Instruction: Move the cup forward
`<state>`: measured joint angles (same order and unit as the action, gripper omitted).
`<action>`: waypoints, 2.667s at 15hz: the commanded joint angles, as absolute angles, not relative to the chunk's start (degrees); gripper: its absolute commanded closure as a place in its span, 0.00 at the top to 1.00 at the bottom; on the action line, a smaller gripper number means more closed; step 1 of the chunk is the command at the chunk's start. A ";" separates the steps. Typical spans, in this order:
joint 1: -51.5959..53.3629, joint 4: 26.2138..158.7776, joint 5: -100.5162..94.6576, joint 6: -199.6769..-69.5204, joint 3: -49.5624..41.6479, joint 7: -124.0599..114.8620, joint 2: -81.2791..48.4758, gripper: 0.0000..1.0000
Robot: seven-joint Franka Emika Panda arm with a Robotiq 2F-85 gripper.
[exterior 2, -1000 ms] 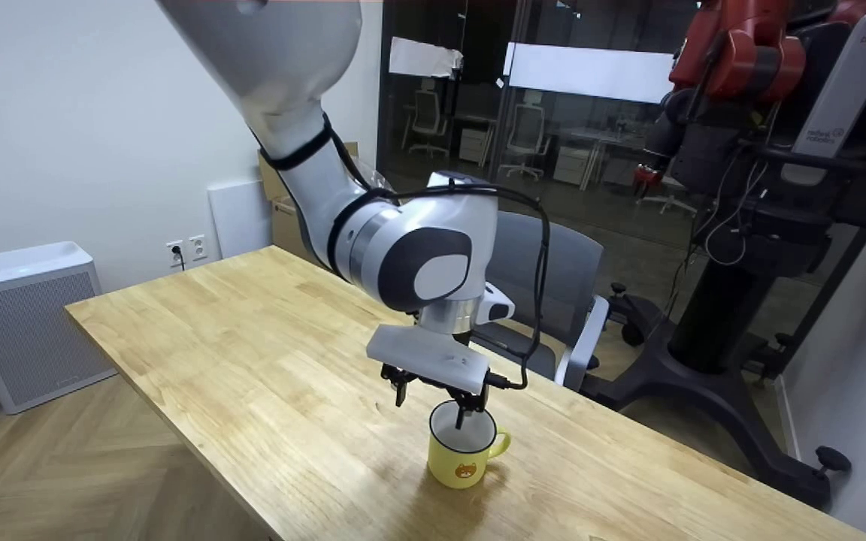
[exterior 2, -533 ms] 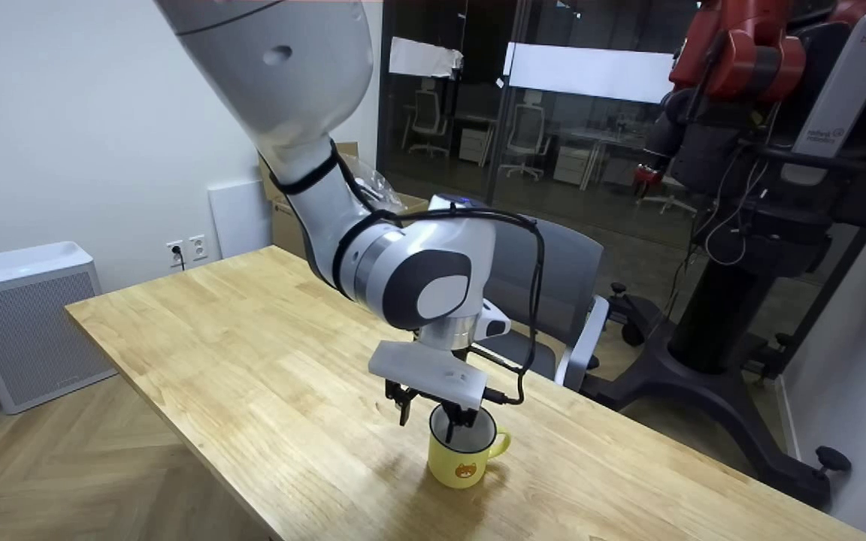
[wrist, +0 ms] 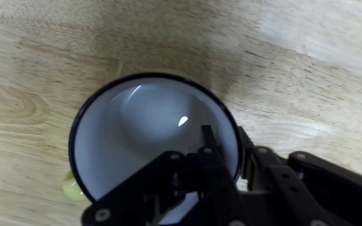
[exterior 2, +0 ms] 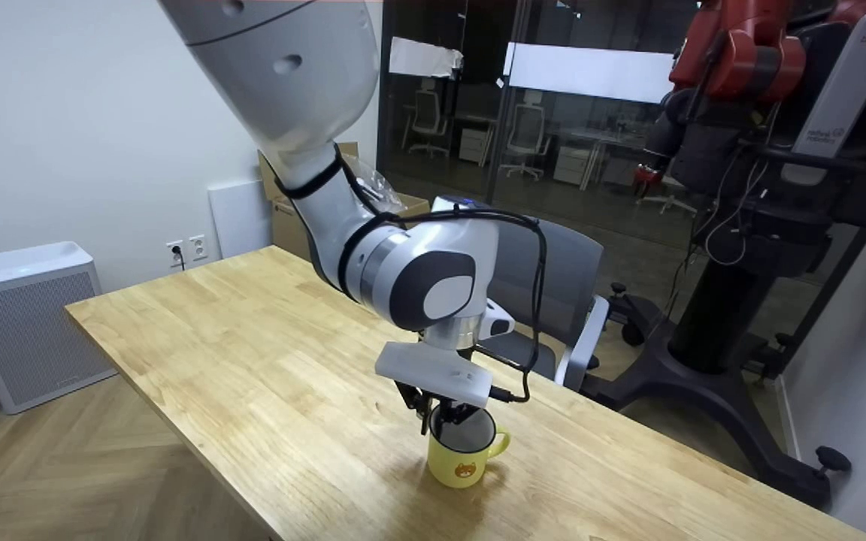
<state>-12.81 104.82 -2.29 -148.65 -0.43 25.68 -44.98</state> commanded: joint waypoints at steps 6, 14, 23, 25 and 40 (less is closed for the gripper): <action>-13.59 104.26 -3.24 -147.83 0.17 25.16 -45.19 0.10; -11.09 99.10 -4.08 -142.48 0.34 23.95 -46.14 0.03; -5.79 84.16 -5.59 -133.58 0.77 23.13 -52.50 0.03; -5.17 81.27 -5.67 -133.45 0.91 23.09 -54.60 0.03; -4.09 73.59 -5.70 -131.08 0.67 21.63 -59.83 0.07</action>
